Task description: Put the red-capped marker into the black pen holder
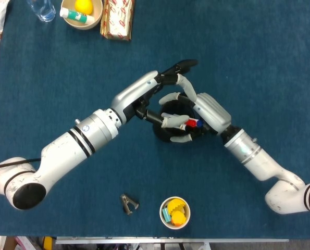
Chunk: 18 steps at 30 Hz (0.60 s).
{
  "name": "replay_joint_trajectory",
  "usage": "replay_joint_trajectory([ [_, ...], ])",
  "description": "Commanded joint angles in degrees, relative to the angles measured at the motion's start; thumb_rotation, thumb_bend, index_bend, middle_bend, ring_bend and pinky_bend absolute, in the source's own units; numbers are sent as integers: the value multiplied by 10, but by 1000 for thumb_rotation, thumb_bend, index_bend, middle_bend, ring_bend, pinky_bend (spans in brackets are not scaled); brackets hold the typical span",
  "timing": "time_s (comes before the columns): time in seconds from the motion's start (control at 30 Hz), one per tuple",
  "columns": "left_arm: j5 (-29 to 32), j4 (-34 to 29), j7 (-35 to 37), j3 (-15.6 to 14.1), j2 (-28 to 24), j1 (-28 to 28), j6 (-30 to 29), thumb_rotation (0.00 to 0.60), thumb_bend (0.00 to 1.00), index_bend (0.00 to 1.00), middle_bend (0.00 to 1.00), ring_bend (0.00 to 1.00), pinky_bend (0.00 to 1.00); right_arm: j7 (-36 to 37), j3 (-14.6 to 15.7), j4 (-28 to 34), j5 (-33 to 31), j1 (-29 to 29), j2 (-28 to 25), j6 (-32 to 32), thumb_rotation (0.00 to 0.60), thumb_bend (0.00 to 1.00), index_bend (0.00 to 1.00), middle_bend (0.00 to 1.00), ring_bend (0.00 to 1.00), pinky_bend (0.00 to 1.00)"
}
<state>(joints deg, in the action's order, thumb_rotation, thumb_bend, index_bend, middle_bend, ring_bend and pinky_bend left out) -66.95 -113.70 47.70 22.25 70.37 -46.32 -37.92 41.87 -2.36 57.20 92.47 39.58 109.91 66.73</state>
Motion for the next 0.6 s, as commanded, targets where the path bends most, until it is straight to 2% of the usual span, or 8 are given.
replay_joint_trajectory([
  [0.03, -5, 0, 3, 1, 1, 4, -6, 600, 268, 439, 27, 0, 44, -1, 1, -1, -1, -1, -1, 1, 600, 0, 521, 569, 473, 461],
  [0.3, -22, -11, 16, 7, -27, 22, -18, 600, 268, 441, 27, 0, 44, -12, 3, 2, -5, -11, -17, 6, 600, 0, 522, 571, 474, 461],
  [0.6, -31, -15, 9, -2, -51, 33, -24, 600, 268, 447, 27, 0, 44, -28, 13, 1, -8, -19, -26, -4, 600, 0, 522, 571, 474, 461],
])
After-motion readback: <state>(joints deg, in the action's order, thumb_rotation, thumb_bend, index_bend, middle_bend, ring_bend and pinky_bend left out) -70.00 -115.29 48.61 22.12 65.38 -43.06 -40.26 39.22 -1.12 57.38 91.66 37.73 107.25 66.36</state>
